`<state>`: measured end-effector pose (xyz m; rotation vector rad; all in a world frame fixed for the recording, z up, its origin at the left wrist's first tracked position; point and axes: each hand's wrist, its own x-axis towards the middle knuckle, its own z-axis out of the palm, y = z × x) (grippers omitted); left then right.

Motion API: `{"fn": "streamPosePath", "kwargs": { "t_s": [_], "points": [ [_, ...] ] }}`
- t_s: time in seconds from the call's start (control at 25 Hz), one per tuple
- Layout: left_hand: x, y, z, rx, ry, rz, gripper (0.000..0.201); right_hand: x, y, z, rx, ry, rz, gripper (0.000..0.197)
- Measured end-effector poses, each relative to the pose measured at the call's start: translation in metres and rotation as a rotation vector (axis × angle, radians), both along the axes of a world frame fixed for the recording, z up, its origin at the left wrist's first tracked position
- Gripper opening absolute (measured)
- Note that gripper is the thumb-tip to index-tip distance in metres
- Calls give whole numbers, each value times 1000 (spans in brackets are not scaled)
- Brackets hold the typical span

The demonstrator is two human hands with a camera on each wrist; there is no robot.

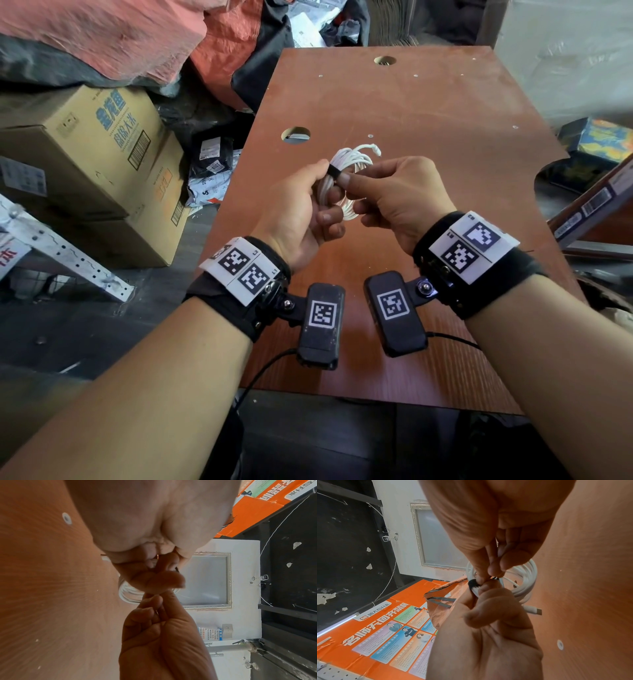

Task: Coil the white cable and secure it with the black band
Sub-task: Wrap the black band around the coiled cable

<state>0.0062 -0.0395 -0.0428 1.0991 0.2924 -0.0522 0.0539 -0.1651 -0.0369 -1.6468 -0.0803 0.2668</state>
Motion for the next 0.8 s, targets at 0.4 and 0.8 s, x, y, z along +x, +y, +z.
{"fn": "streamPosePath", "kwargs": {
  "t_s": [0.4, 0.8],
  "points": [
    [-1, 1, 0, 8, -47, 7, 21, -3, 0, 4, -3, -21, 35, 8],
    [1, 0, -2, 16, -94, 31, 26, -6, 6, 0, 118, -49, 90, 13]
  ]
}}
